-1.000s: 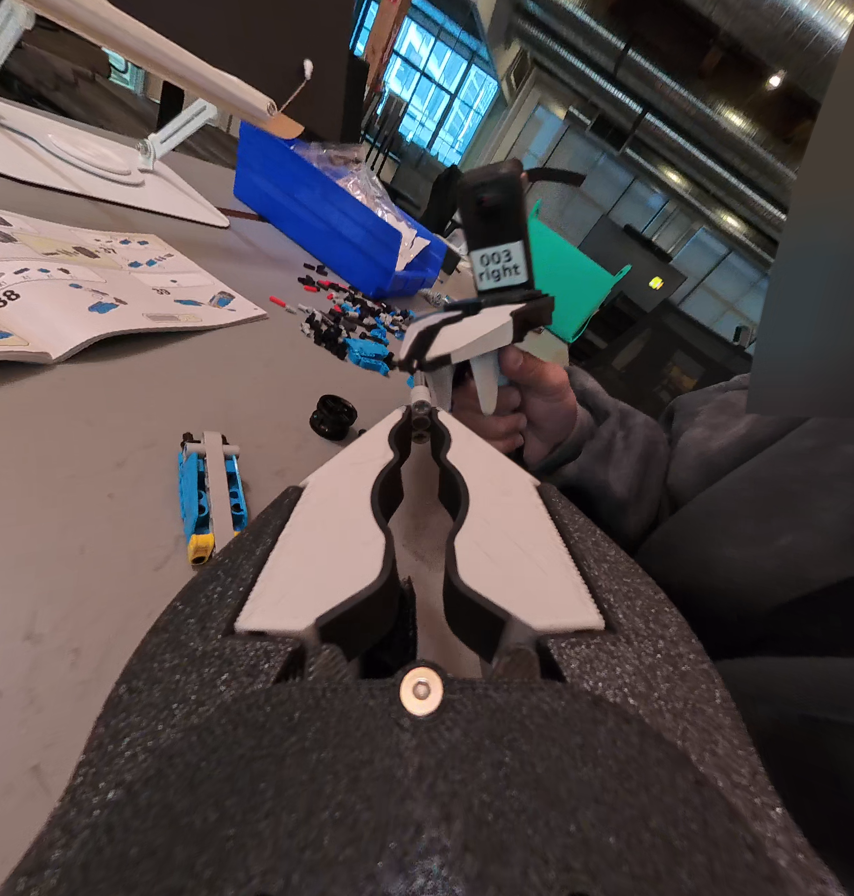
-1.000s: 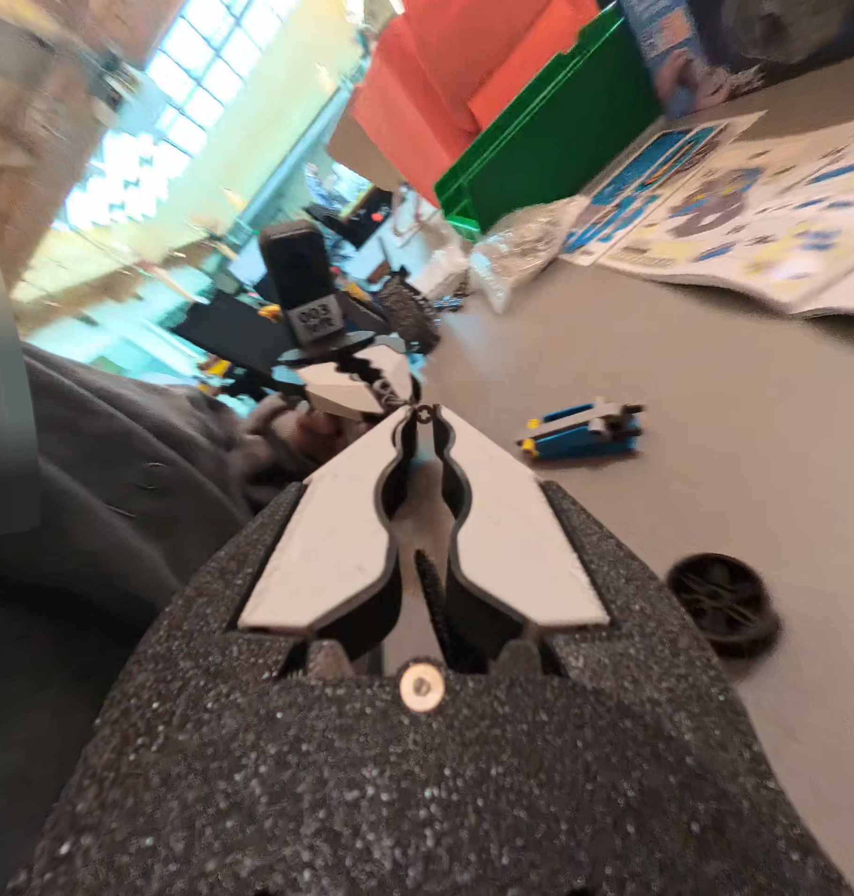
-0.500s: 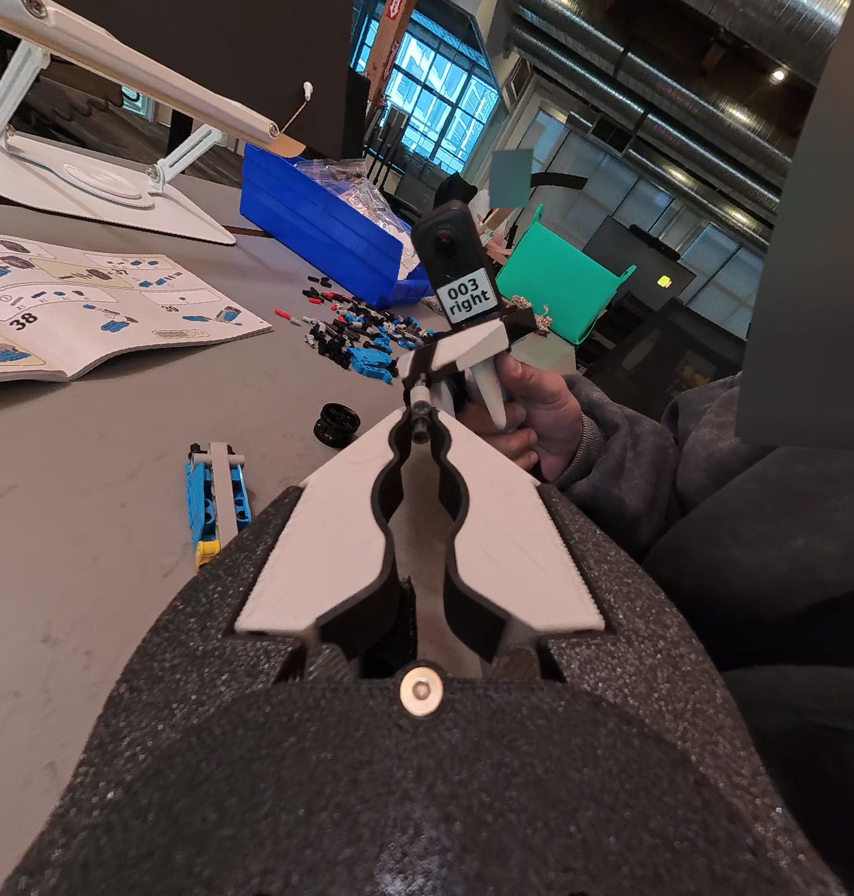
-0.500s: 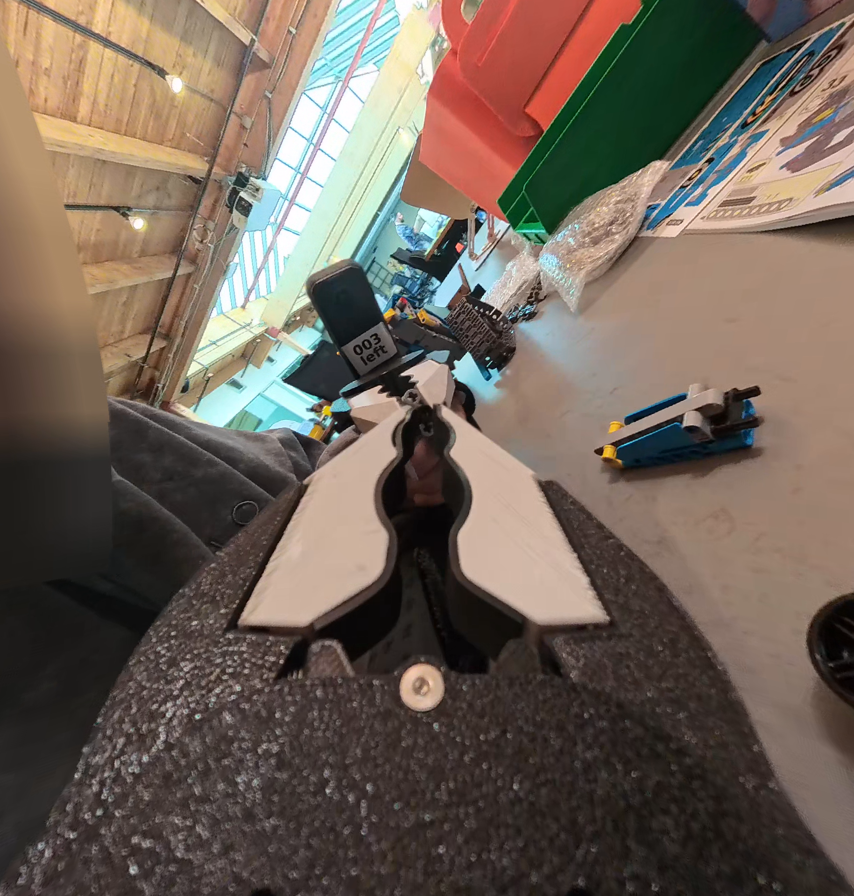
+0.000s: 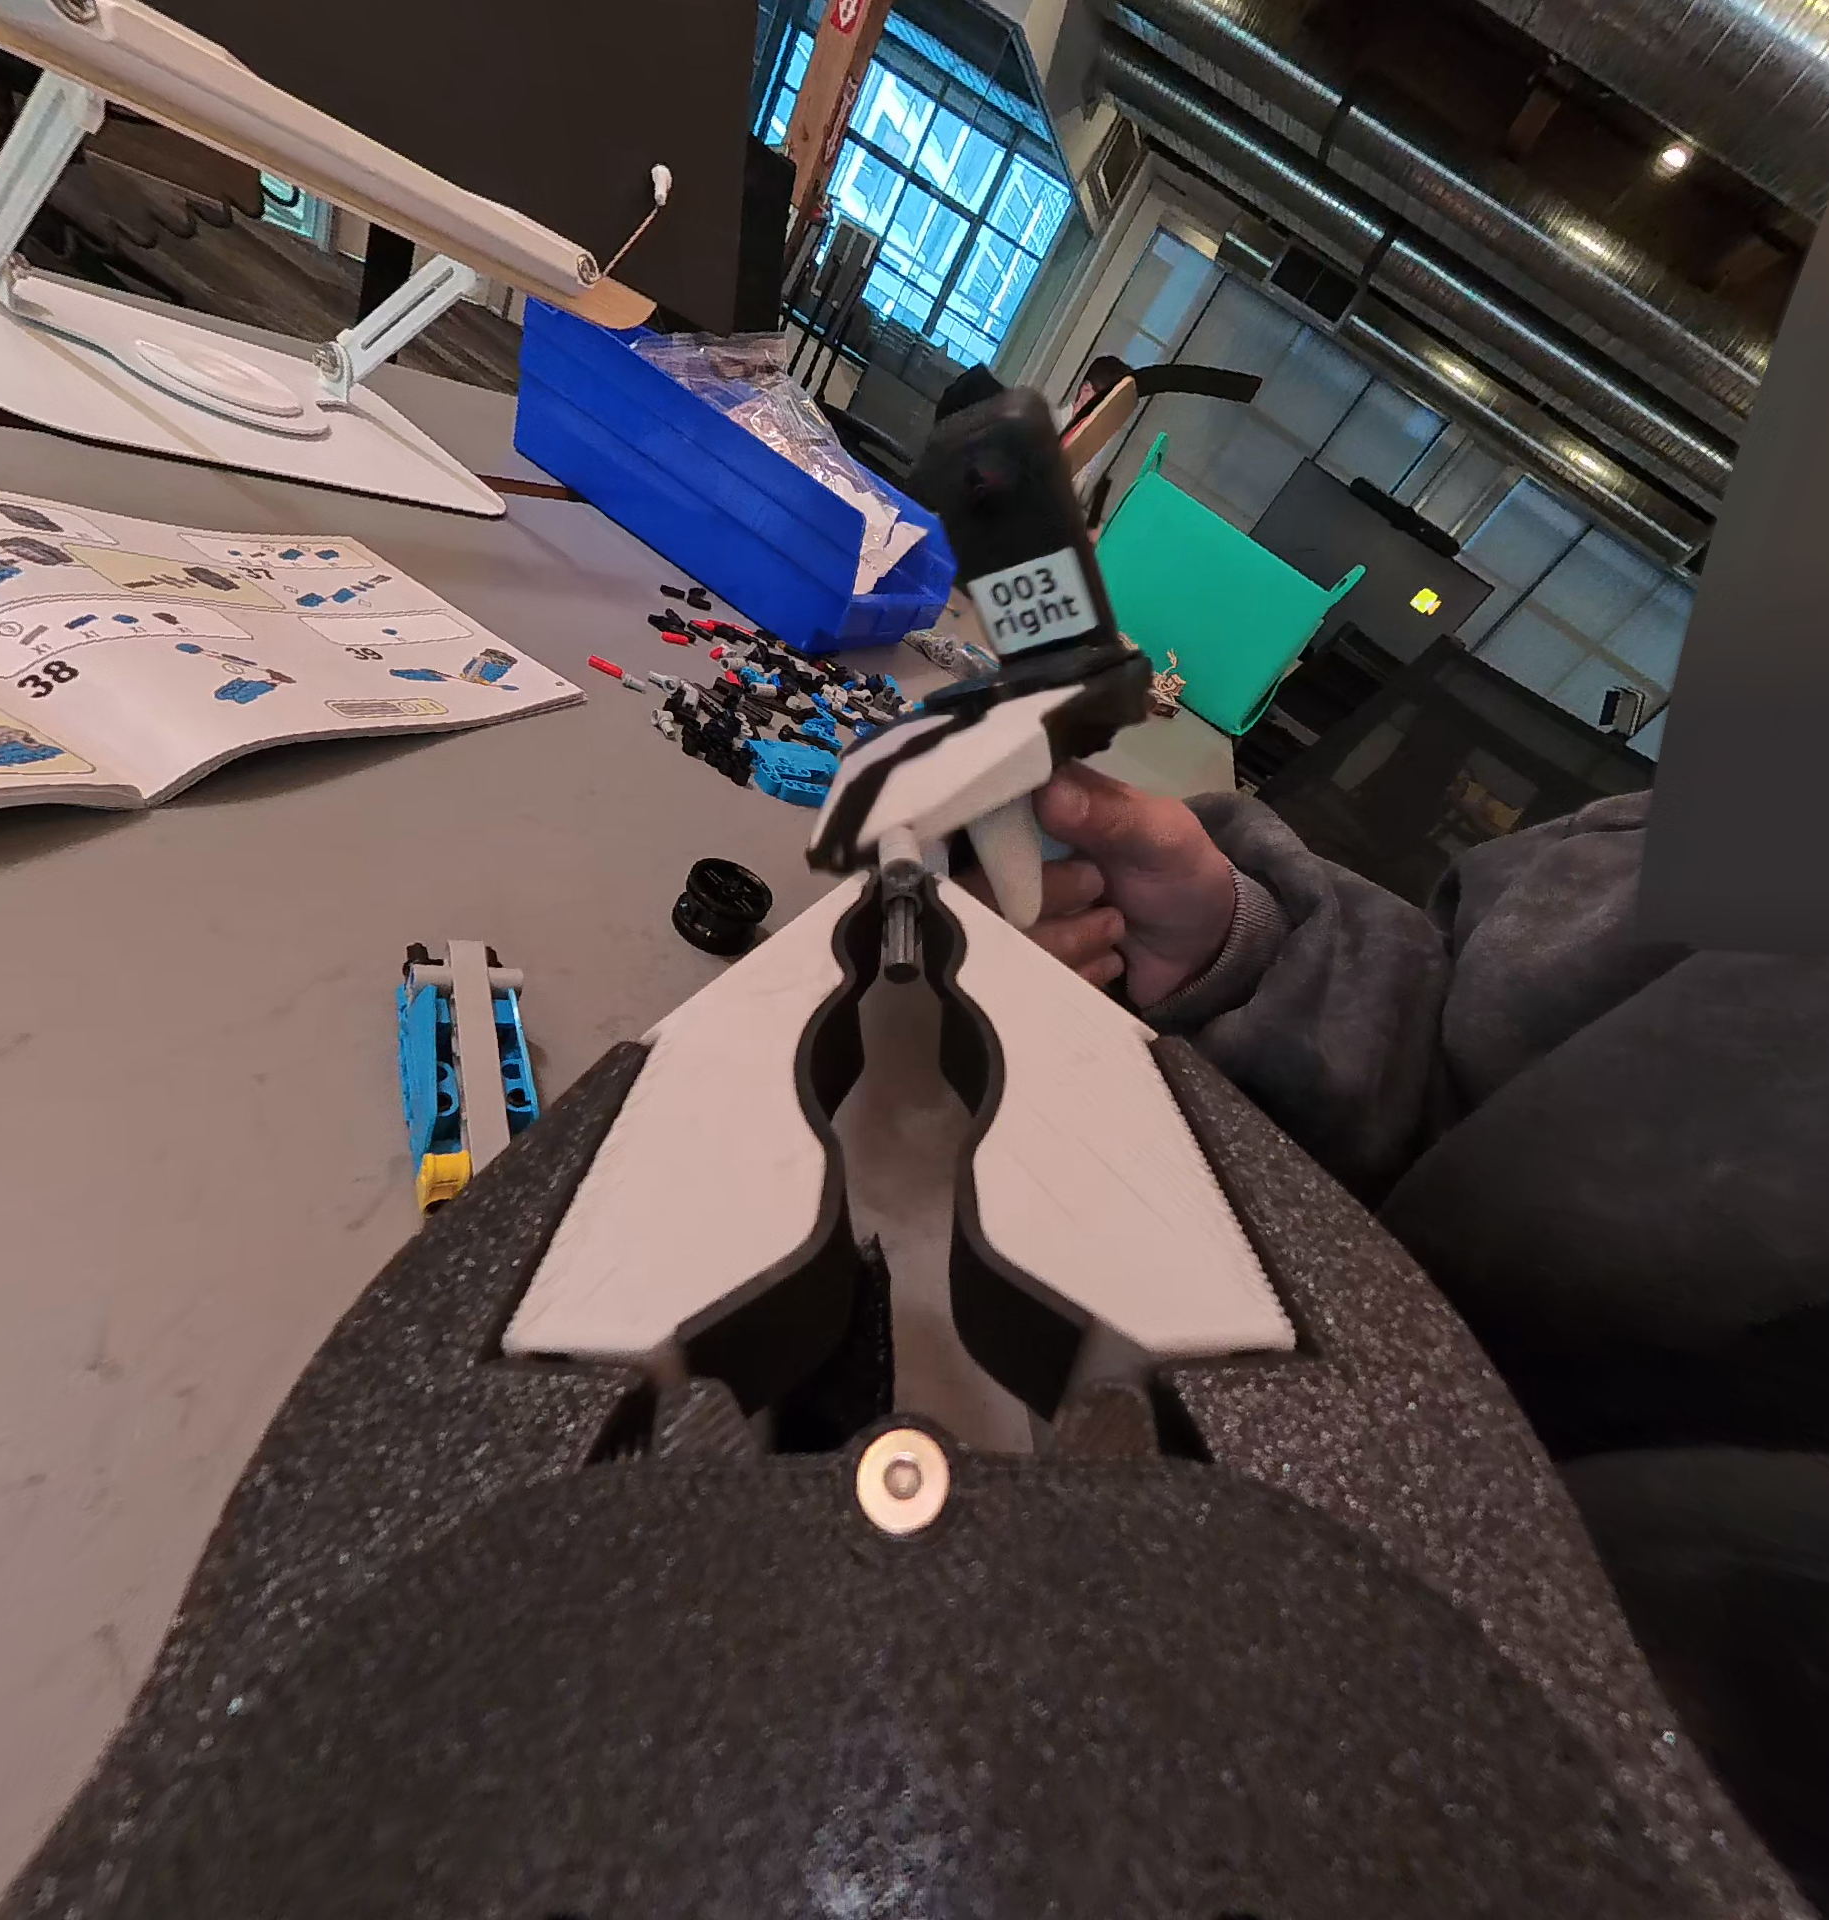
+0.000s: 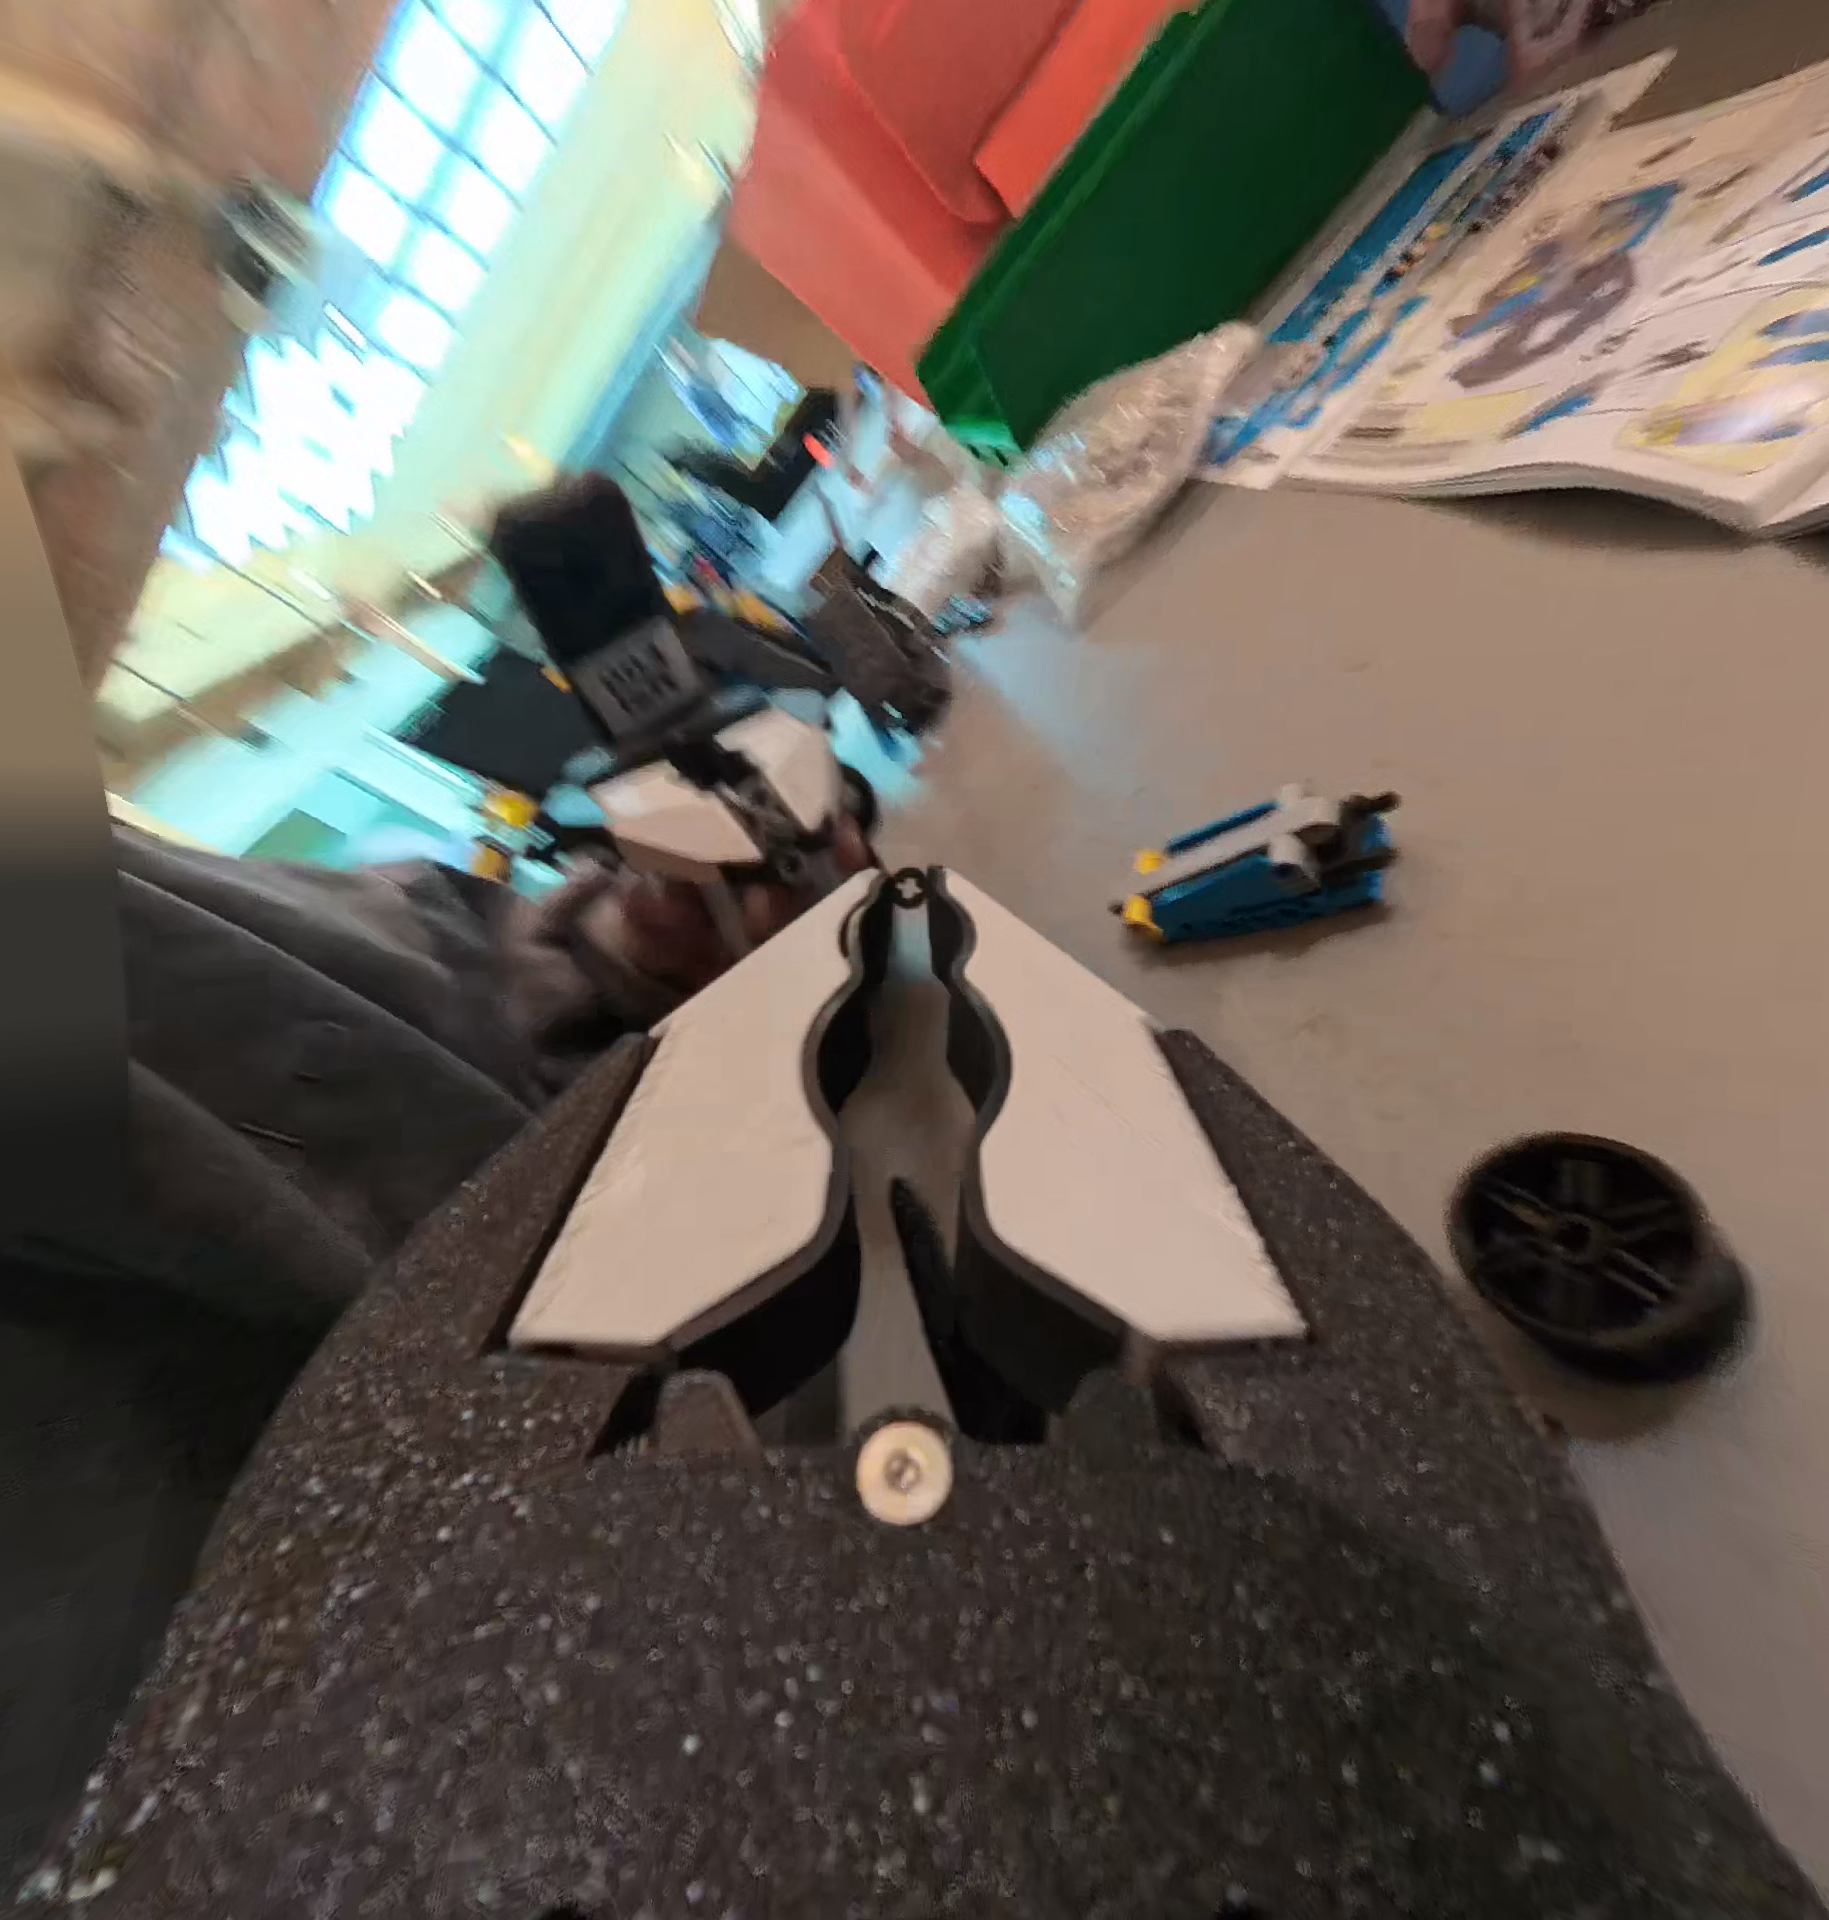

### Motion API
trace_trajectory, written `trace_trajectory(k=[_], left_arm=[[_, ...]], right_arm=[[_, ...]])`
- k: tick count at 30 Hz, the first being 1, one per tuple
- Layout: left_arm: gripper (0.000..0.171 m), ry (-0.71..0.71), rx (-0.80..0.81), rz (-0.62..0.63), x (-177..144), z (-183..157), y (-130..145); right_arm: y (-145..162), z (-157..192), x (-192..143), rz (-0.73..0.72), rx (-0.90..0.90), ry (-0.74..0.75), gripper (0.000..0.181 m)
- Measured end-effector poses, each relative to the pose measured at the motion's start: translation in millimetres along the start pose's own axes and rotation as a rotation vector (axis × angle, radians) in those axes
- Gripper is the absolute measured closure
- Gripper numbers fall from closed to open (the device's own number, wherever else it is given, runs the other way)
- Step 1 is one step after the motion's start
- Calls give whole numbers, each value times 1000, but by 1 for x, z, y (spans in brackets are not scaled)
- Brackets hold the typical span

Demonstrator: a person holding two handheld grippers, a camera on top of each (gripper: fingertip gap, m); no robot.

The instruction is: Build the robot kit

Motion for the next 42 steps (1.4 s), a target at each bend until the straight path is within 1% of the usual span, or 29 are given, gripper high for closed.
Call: trace_trajectory(k=[4, 5, 6, 9, 13, 20, 23, 25, 27, 30, 35, 36, 38, 42], left_arm=[[165, -43, -4, 20, 0, 6, 2], [165, -60, 1, 29, 0, 8, 3], [165, -74, 5, 39, 0, 10, 4], [165, -112, 33, 67, 1, 13, 6], [165, -130, 78, 96, 3, 11, 8], [165, -128, 87, 149, 6, 10, 14], [165, -119, 92, 194, 8, 9, 18], [165, -105, 80, 261, 11, 7, 23], [165, -108, 57, 423, 13, 7, 33], [165, -137, 101, 629, 11, 0, 38], [165, -204, 340, 909, 1, -24, 33], [165, -205, 377, 934, 0, -29, 31], [165, -188, 380, 952, -1, -39, 30], [165, -147, 350, 926, 3, -52, 27]], right_arm=[[19, -4, -4, 280, -393, 227, 174], [24, -6, -6, 339, -472, 262, 174], [27, -6, -7, 373, -511, 277, 174], [33, -1, -9, 409, -543, 268, 174], [42, -3, -10, 517, -653, 307, 174], [56, -8, -9, 614, -704, 333, 173], [55, -8, -9, 606, -685, 328, 174], [55, -9, -9, 603, -671, 323, 174], [54, -9, -9, 602, -667, 323, 174], [52, -6, -9, 587, -673, 313, 167], [42, 10, -8, 475, -714, 237, 165], [42, 16, -7, 449, -728, 203, 165], [44, 31, -3, 407, -768, 114, 163], [55, 59, 3, 357, -870, -33, 162]])
Point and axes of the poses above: each gripper's, where its closed fingertips meet, x out along the fingers, y out of its underside, z = x × y across the jaws, the point moved 8 cm from there along -x, back along the fingers, and after that the axes turned 13 degrees about -z, right-handed, at the moved point
